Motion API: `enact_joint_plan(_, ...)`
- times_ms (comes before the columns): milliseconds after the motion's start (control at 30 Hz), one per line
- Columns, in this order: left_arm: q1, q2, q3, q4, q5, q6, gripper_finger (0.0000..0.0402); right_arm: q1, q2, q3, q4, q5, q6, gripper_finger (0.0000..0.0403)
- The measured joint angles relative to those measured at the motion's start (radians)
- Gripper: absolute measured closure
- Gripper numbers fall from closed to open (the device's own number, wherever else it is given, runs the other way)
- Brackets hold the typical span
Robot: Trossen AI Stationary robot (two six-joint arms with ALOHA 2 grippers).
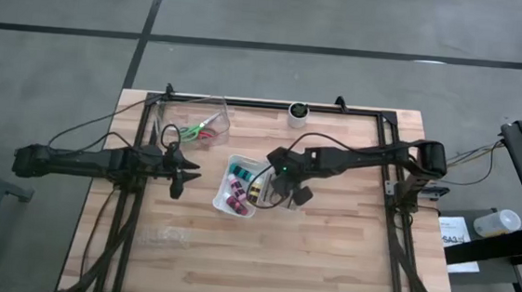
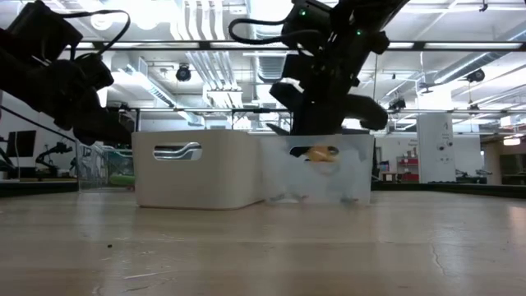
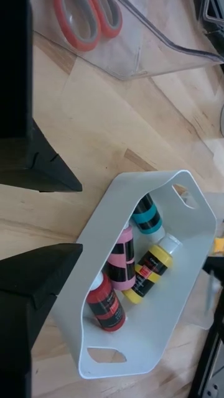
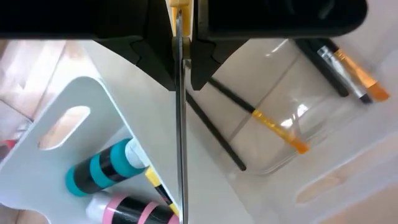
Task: Pick & Place Paint Supplies
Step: Put the yellow scissors into the top transparent bin
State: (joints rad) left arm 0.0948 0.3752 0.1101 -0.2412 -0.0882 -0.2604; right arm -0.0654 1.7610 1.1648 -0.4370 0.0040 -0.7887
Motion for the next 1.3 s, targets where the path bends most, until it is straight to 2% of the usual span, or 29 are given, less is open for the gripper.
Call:
enact_joint_plan(433, 0.000, 0.000, 0.000, -0.006, 0.000, 0.000, 0.0251, -0.017, -0.106, 0.048, -0.017, 0.014, 0.025, 0.0367)
enact_joint_plan(700, 0.000, 0.000, 0.000, -0.008, 0.000, 0.000, 0.0251, -0.102, -0.089, 0.168, 0.058, -0.146, 0.041, 0.0380)
enact_joint_plan(833, 0.000, 0.000, 0.000, -0.011, 0.000, 0.000, 0.0251, -0.157, -0.053, 0.228, 0.143, -0.204, 0.049, 0.0374)
enact_joint_plan(1033, 0.000, 0.000, 0.000, -0.019, 0.000, 0.000, 0.0251, -0.253, 0.031, 0.279, 0.416, -0.384, 0.173, 0.0376)
enact_joint_plan(1167, 0.000, 0.000, 0.000, -0.030, 0.000, 0.000, 0.0251, -0.297, 0.127, 0.352, 0.529, -0.399, 0.247, 0.0379)
enact_joint_plan(1300, 0.000, 0.000, 0.000, -0.037, 0.000, 0.000, 0.0251, -0.324, 0.248, 0.505, 0.479, -0.399, 0.272, 0.0379)
